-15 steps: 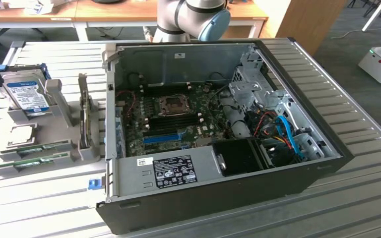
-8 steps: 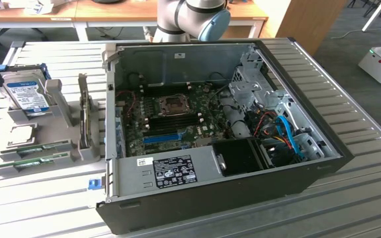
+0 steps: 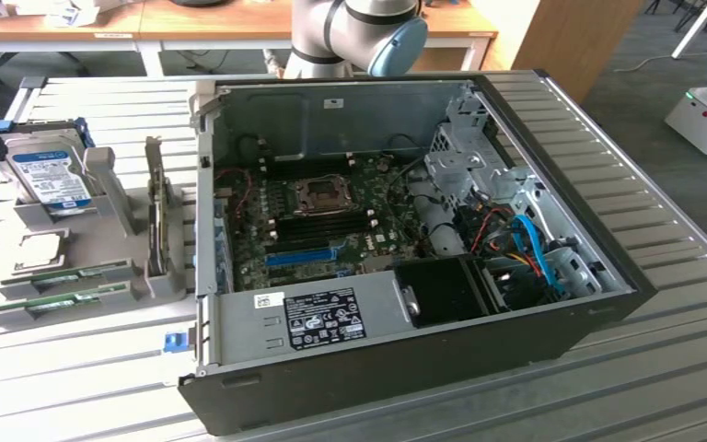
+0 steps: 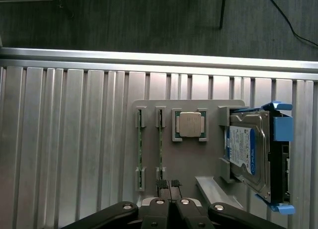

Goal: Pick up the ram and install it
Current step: 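Pick up the ram and move it above insertion slot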

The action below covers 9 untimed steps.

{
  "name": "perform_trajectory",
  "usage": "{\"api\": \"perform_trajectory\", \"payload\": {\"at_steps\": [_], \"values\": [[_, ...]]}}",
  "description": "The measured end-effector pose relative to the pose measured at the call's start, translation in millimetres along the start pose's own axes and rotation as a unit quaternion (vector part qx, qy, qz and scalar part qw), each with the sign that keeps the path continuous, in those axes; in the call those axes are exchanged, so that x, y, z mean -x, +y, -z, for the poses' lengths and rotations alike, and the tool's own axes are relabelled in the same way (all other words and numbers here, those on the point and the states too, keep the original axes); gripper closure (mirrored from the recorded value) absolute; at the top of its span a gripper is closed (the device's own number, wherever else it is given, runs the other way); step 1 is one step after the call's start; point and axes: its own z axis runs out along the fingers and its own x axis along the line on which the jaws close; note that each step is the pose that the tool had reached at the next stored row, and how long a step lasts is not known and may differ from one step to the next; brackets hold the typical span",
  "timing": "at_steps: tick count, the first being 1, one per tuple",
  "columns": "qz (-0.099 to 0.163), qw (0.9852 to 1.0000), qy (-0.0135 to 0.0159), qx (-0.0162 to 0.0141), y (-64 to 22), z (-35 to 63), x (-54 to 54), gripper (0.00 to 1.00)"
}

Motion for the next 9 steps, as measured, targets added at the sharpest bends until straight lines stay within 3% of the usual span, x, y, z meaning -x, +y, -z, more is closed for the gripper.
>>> {"api": "perform_trajectory", "payload": {"at_steps": [5,9], "values": [[0.0,1.0,0.0,0.0,0.0,0.0,0.0,0.89],[0.0,1.0,0.0,0.0,0.0,0.0,0.0,0.84]]}}
